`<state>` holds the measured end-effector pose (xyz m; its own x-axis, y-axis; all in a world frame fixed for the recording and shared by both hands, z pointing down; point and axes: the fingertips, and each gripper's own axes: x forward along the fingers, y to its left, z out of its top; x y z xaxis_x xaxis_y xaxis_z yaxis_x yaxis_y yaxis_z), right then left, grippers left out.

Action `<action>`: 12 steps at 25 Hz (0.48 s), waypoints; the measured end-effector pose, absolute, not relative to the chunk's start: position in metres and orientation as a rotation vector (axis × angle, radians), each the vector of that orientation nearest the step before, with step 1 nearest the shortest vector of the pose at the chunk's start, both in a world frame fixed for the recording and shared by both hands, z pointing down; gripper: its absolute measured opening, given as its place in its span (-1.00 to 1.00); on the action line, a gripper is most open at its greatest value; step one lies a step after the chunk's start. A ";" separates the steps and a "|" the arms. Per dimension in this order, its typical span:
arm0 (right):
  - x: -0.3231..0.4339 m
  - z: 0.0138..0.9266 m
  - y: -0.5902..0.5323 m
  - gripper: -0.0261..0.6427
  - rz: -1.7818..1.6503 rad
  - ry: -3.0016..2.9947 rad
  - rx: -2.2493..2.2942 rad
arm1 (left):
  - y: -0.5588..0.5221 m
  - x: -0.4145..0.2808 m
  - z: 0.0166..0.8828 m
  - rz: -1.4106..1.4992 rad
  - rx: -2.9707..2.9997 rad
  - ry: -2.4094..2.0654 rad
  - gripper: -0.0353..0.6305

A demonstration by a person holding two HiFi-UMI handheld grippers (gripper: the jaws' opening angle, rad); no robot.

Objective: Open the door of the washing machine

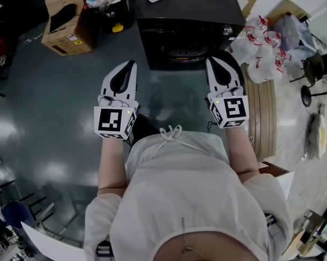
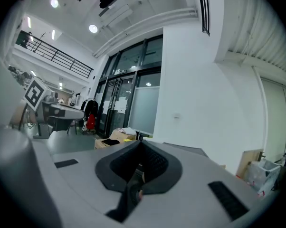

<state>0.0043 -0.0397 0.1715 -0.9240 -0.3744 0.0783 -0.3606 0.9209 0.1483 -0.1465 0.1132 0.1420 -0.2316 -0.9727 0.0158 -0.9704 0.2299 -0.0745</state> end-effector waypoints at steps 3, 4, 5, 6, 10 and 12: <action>0.005 0.166 -0.033 -0.91 -0.179 -2.997 0.528 | 0.114 -0.144 0.139 -0.102 -1.935 2.427 -0.82; 0.005 0.164 -0.032 -0.91 -0.170 -3.005 0.527 | 0.115 -0.143 0.138 -0.099 -1.937 2.427 -0.82; 0.005 0.161 -0.031 -0.91 -0.164 -3.010 0.533 | 0.116 -0.143 0.137 -0.096 -1.939 2.427 -0.82; 0.006 0.159 -0.030 -0.91 -0.165 -3.012 0.540 | 0.116 -0.142 0.135 -0.095 -1.941 2.425 -0.82; 0.005 0.155 -0.023 -0.91 -0.201 -3.006 0.542 | 0.118 -0.140 0.131 -0.120 -1.946 2.406 -0.82; 0.005 0.154 -0.020 -0.91 -0.198 -3.006 0.541 | 0.119 -0.138 0.128 -0.122 -1.948 2.400 -0.82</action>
